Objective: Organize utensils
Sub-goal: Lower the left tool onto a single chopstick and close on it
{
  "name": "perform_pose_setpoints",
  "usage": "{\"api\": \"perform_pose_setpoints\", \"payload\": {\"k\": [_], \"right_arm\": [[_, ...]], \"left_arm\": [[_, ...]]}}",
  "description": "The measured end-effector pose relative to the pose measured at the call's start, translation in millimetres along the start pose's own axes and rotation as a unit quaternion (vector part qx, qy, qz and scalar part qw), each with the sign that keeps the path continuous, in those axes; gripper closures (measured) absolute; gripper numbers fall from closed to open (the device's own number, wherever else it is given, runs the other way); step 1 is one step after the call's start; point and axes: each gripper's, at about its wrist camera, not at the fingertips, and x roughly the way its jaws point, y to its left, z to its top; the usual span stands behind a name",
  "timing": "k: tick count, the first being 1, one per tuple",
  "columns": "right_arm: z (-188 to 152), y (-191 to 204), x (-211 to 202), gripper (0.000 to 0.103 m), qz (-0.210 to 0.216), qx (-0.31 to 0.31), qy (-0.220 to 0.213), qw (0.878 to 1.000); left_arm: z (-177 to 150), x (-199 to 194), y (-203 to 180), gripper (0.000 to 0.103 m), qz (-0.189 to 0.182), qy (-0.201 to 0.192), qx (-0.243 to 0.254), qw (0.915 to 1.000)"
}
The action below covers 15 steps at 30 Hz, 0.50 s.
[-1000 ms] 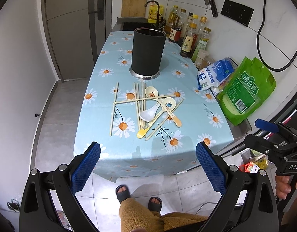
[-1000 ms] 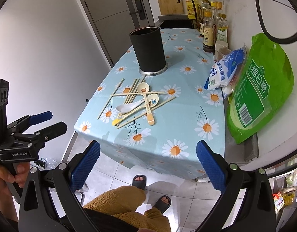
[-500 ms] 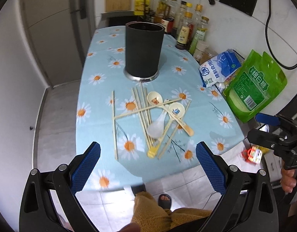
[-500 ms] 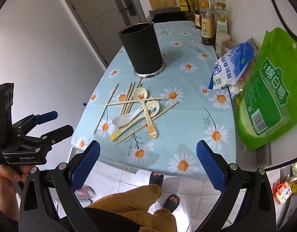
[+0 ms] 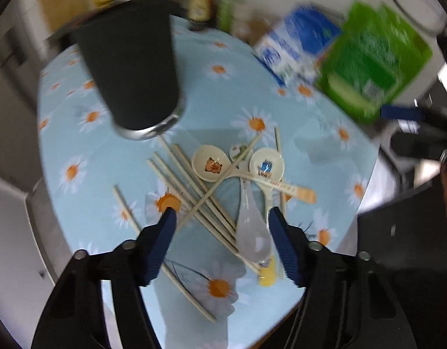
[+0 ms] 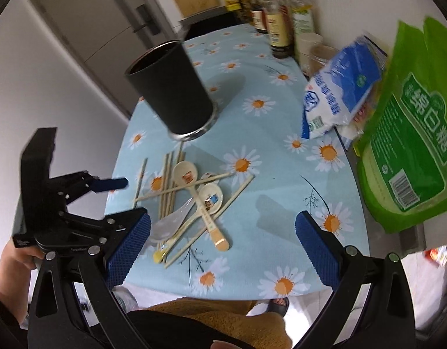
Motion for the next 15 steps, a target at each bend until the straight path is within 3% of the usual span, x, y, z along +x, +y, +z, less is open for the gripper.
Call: {"api": "perform_pose_setpoints", "payload": {"k": [6, 11, 15], "right_arm": [[1.5, -1.1, 7.7, 0.004, -0.006, 0.042, -0.021, 0.999], [-2.4, -3.2, 10.7, 0.004, -0.009, 0.076, -0.029, 0.997], [-4.1, -6.9, 12.2, 0.004, -0.012, 0.091, -0.033, 0.995]], "left_arm": [[14.1, 35.0, 13.6, 0.058, -0.040, 0.051, 0.072, 0.9953], [22.9, 52.2, 13.4, 0.071, -0.043, 0.082, 0.127, 0.9876], [31.9, 63.5, 16.5, 0.071, -0.037, 0.097, 0.146, 0.9839]]}}
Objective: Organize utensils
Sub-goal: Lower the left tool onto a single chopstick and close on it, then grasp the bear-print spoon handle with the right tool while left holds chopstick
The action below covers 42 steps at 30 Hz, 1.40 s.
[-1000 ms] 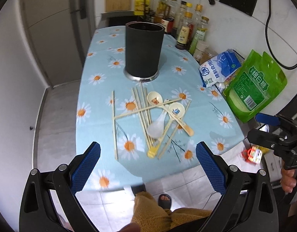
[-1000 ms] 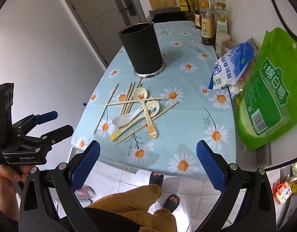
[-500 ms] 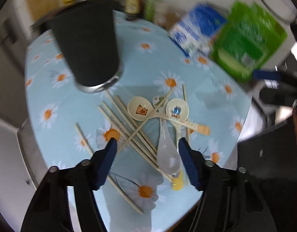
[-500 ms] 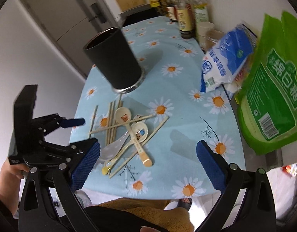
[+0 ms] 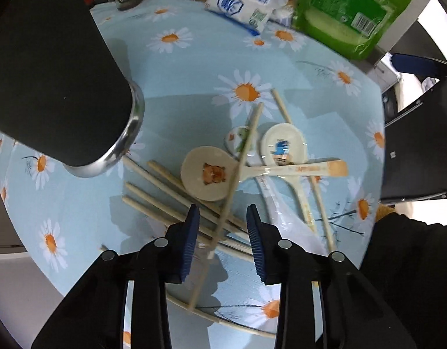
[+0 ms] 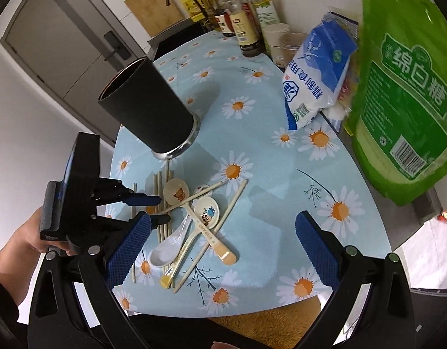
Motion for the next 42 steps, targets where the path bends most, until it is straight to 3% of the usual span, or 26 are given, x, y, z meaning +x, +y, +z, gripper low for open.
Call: {"api": "perform_pose_setpoints", "payload": {"k": [11, 17, 24, 28, 33, 35, 37, 39, 42], "right_arm": [[10.3, 3.7, 8.5, 0.004, 0.004, -0.010, 0.008, 1.000], [13.6, 8.5, 15.2, 0.004, 0.003, -0.024, 0.017, 1.000], [18.0, 29.8, 32.6, 0.010, 0.001, -0.090, 0.065, 0.994], [15.7, 53.6, 52.3, 0.012, -0.001, -0.163, 0.112, 0.980], [15.3, 71.1, 83.8, 0.039, -0.022, -0.219, 0.164, 0.962], [16.0, 76.4, 98.3, 0.039, -0.028, -0.247, 0.185, 0.951], [15.0, 79.2, 112.7, 0.048, -0.031, -0.268, 0.215, 0.938], [11.2, 81.9, 124.8, 0.064, -0.035, -0.296, 0.242, 0.923], [5.3, 80.2, 139.1, 0.072, -0.047, -0.322, 0.276, 0.904]], "left_arm": [[9.8, 7.5, 1.9, 0.099, -0.017, 0.022, 0.025, 0.9993], [6.8, 3.2, -6.6, 0.099, -0.008, 0.020, 0.044, 0.9988], [-3.6, -17.9, -0.6, 0.099, -0.014, -0.018, 0.004, 0.9997], [-21.1, -33.0, 9.4, 0.099, -0.020, -0.041, -0.037, 0.9983], [-49.4, -46.2, 19.0, 0.099, -0.020, -0.080, -0.107, 0.9908], [-58.0, -51.8, 20.8, 0.099, -0.015, -0.091, -0.128, 0.9875], [-67.4, -55.0, 18.4, 0.099, -0.010, -0.099, -0.148, 0.9840], [-77.3, -57.4, 17.8, 0.099, -0.007, -0.107, -0.166, 0.9803], [-94.8, -57.6, 17.6, 0.099, -0.006, -0.117, -0.201, 0.9727]]}}
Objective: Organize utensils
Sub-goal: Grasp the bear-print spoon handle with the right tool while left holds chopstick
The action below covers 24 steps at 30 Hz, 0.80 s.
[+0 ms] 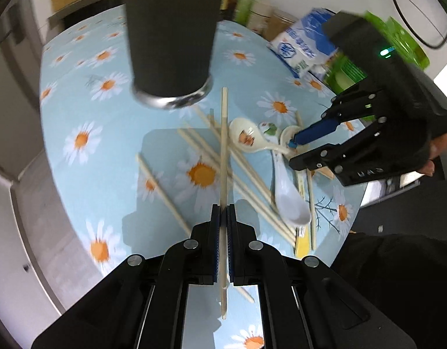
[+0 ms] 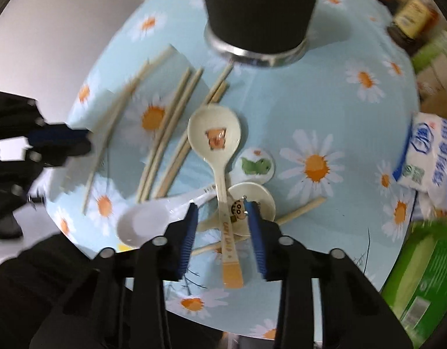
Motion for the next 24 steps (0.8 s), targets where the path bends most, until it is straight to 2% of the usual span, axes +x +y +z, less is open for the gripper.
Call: {"api": "perform_pose_setpoints", "payload": {"k": [6, 8, 9, 14, 21, 24], "right_arm": [[10.8, -3.4, 8.8, 0.078, -0.008, -0.019, 0.039, 0.999], [17.5, -4.2, 10.0, 0.089, -0.006, -0.022, 0.050, 0.999], [22.2, -3.5, 11.0, 0.092, -0.005, -0.023, 0.054, 0.998], [34.3, -2.7, 17.5, 0.094, -0.001, -0.022, 0.081, 0.996], [45.5, -12.3, 12.4, 0.095, 0.015, -0.013, 0.061, 0.998], [32.5, -14.9, -4.5, 0.095, 0.030, -0.011, 0.047, 0.998]], "left_arm": [[-18.9, -5.0, 8.0, 0.099, -0.003, -0.021, -0.047, 0.9987], [-22.9, -4.0, 10.5, 0.099, -0.005, -0.025, -0.060, 0.9978], [-23.2, -3.2, 11.4, 0.099, -0.005, -0.026, -0.065, 0.9975], [-29.2, -1.3, 14.9, 0.099, -0.010, -0.032, -0.078, 0.9964], [-29.3, 1.3, 14.9, 0.099, -0.015, -0.033, -0.079, 0.9962], [-25.5, 1.5, 16.8, 0.099, -0.016, -0.032, -0.080, 0.9961]]}}
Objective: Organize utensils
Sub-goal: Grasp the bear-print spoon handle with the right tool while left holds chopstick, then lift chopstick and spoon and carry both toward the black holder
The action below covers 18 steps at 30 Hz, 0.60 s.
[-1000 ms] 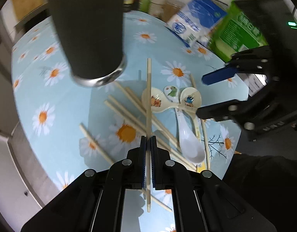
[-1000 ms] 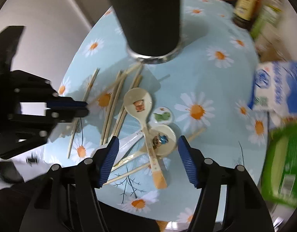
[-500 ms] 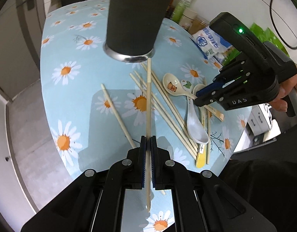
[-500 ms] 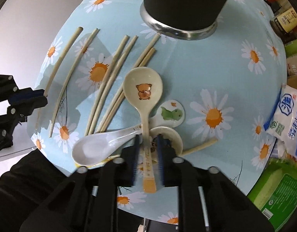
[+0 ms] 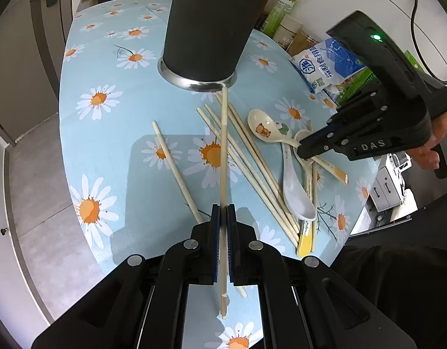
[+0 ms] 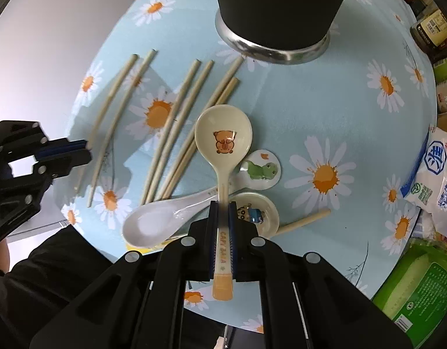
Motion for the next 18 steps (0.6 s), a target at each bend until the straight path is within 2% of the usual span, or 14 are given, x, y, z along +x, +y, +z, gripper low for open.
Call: {"api": "perform_pose_setpoints", "payload": {"k": [7, 11, 18], "right_arm": [[-20.5, -8.4, -21.9, 0.095, 0.045, 0.015, -0.049, 0.998], [-29.2, -9.9, -46.2, 0.095, 0.073, 0.019, -0.091, 0.993], [-45.5, 4.7, -92.7, 0.095, 0.117, 0.003, -0.177, 0.977]], "left_arm": [[9.0, -1.7, -1.4, 0.099, 0.002, -0.001, 0.007, 1.0000], [13.1, -6.0, -0.5, 0.099, -0.002, -0.004, 0.003, 1.0000], [24.3, -33.8, -1.2, 0.099, -0.019, -0.040, -0.015, 0.9989]]}}
